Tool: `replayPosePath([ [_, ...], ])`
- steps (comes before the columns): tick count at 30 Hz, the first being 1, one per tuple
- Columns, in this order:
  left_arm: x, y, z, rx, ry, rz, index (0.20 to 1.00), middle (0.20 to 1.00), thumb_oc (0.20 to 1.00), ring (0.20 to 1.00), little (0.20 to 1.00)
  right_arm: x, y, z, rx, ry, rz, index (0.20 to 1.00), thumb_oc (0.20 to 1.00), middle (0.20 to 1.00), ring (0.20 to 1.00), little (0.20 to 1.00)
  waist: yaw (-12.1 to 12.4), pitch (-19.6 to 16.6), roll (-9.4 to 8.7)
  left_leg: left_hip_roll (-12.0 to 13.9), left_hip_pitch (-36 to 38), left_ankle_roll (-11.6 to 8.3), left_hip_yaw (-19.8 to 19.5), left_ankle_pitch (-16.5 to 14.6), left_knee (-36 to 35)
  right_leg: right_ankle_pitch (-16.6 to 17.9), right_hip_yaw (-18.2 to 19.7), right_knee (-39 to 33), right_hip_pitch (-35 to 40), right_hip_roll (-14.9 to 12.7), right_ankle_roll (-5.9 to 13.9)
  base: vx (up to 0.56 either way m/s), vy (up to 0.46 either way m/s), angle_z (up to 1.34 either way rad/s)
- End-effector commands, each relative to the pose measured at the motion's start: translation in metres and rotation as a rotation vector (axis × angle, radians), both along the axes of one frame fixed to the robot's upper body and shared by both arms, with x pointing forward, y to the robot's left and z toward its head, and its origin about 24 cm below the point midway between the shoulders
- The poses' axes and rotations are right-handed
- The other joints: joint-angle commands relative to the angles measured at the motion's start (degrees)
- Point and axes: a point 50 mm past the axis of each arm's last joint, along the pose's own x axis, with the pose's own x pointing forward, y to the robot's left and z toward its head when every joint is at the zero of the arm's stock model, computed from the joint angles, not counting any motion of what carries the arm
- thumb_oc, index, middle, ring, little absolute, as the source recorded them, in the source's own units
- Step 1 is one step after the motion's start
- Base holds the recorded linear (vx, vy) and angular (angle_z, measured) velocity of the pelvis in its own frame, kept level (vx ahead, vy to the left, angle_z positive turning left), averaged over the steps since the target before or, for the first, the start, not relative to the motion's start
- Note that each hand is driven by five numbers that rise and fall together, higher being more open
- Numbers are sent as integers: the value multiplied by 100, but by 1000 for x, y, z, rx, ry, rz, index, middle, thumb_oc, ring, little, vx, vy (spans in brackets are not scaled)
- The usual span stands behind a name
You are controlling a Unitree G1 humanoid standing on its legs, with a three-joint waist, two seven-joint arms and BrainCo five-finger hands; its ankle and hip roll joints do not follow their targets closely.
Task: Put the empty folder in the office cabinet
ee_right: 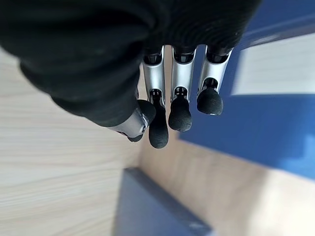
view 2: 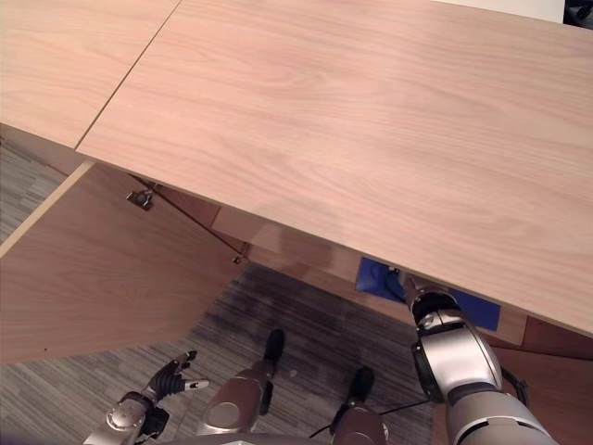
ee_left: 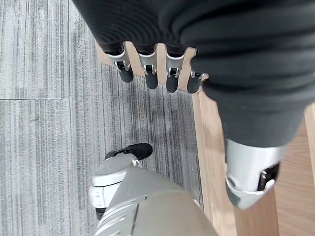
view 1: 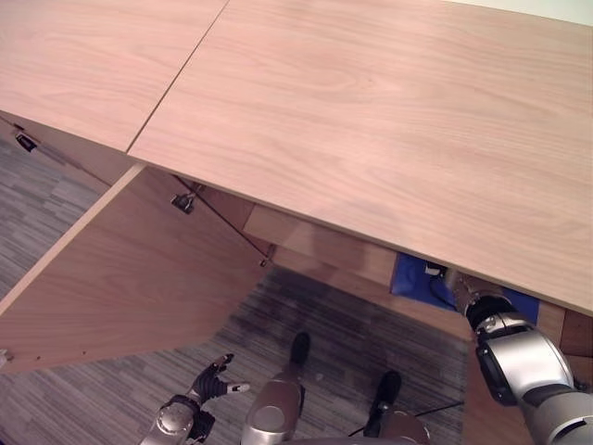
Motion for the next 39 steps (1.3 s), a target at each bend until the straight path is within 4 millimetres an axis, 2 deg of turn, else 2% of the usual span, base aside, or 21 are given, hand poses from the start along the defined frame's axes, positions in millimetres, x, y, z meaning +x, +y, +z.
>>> replayPosePath([
  [1,5,2,1,3,-10,13,1000,1000,1000,1000,1000,-5,14,-5,35,-53,45,200,200,200,200,200,14,-58,-159,158,42,-149,-296,-552,169,-383,238,990,-410,-377,291,0,0,0],
  [2,5,2,1,3,-10,13,1000,1000,1000,1000,1000,-5,14,-5,35,-53,45,200,200,200,200,200,14,-60,-159,158,42,-149,-297,-552,168,-383,237,990,-410,-377,291,0,0,0],
  [4,11,1,2,-11,-30,62,1000,1000,1000,1000,1000,-19,40,-15,83,-108,152,200,200,200,200,200,-120,-37,-187,173,72,-147,-267,-544,115,-375,259,990,-441,-356,278,0,0,0],
  [5,11,1,2,-11,-28,62,1000,1000,1000,1000,1000,-20,40,-15,83,-106,151,200,200,200,200,200,-121,-46,-187,173,74,-147,-268,-542,112,-376,259,992,-440,-357,278,0,0,0],
  [6,16,0,4,-21,-47,88,1000,1000,1000,1000,1000,-30,54,-15,119,-156,220,200,200,200,200,200,-210,-28,-207,189,88,-145,-247,-545,87,-377,270,994,-460,-349,276,0,0,0],
  [7,18,0,4,-27,-57,103,1000,1000,1000,1000,1000,-38,58,-14,133,-183,256,200,200,200,200,200,-266,-24,-226,200,98,-147,-234,-543,70,-376,282,985,-468,-344,277,10,-1,-3],
  [9,20,-1,5,-33,-66,114,1000,1000,1000,1000,1000,-46,63,-14,153,-201,288,200,200,200,200,200,-316,-27,-240,212,108,-149,-224,-537,50,-373,287,975,-469,-343,278,8,-1,-6],
  [10,22,-1,6,-40,-77,126,1000,1000,1000,1000,1000,-60,65,-13,161,-226,348,200,200,200,200,200,-399,-30,-264,224,129,-157,-224,-527,13,-371,277,967,-477,-346,279,21,-5,-6],
  [12,23,-2,6,-41,-82,125,1000,1000,1000,1000,1000,-82,68,-23,189,-198,408,200,200,200,200,200,-507,-33,-296,243,160,-173,-206,-508,-54,-352,275,914,-464,-339,287,14,-8,-2],
  [16,22,-3,6,-36,-82,119,1000,1000,1000,1000,1000,-93,71,-29,188,-165,454,200,200,200,200,200,-555,-30,-314,251,195,-177,-173,-503,-81,-338,287,887,-454,-330,288,0,0,0],
  [18,20,-4,5,-38,-79,114,1000,1000,1000,1000,1000,-102,71,-41,185,-109,467,200,200,200,200,200,-594,-18,-326,272,224,-185,-137,-494,-110,-321,306,848,-447,-320,292,6,-10,-5],
  [22,21,-6,6,-42,-83,106,1000,1000,1000,1000,1000,-107,71,-52,174,-54,468,200,200,200,200,200,-615,-2,-339,276,233,-188,-123,-492,-116,-312,325,827,-449,-312,290,3,-6,-3],
  [28,27,-12,6,-55,-90,99,1000,1000,1000,1000,1000,-113,67,-83,152,92,387,200,200,200,200,200,-629,20,-350,266,216,-179,-90,-500,-97,-308,350,814,-456,-295,276,0,0,0],
  [39,36,-16,5,-39,-81,106,1000,1000,1000,1000,1000,-115,63,-113,115,259,307,200,200,200,200,200,-594,21,-349,235,159,-161,-127,-506,-76,-332,323,877,-504,-314,269,0,0,0],
])
